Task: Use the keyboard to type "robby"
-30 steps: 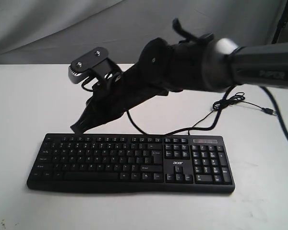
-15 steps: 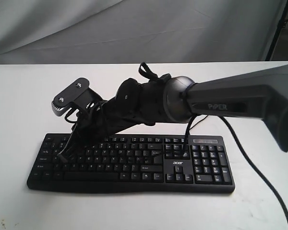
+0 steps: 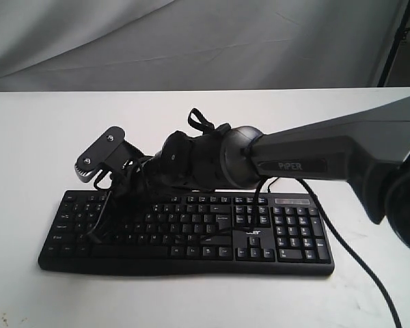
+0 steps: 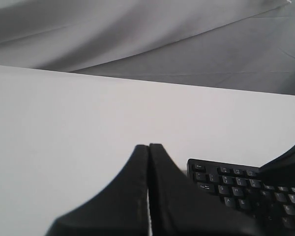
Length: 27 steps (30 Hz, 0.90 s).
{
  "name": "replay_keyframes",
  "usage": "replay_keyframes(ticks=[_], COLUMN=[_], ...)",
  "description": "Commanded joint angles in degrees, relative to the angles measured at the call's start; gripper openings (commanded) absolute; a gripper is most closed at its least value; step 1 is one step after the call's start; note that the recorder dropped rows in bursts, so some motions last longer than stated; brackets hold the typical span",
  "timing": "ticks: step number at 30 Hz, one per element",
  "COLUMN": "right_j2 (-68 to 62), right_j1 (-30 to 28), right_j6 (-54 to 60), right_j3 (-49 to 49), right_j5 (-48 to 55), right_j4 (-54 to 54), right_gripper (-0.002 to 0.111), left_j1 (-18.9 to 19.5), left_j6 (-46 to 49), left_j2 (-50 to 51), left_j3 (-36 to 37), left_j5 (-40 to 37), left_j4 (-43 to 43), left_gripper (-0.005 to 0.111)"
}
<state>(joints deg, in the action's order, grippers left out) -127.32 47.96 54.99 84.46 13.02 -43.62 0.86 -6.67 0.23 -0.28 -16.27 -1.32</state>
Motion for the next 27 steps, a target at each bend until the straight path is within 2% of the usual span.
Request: replay_keyframes(ticks=[1, 27], right_j2=[-0.3, -1.1], right_j1=[0.1, 1.2], right_j6=[0.4, 0.3], right_j3=[0.3, 0.3], right_j5=[-0.9, -1.3], right_j4=[0.5, 0.6], right_gripper=[0.0, 0.0], left_j1=[-0.2, -0.2], left_j6=[-0.2, -0.2], left_j2=[-0.2, -0.2], left_j3=[0.3, 0.3], left_j5=[0.1, 0.1], left_j4=[0.5, 0.5], left_gripper=[0.0, 0.0])
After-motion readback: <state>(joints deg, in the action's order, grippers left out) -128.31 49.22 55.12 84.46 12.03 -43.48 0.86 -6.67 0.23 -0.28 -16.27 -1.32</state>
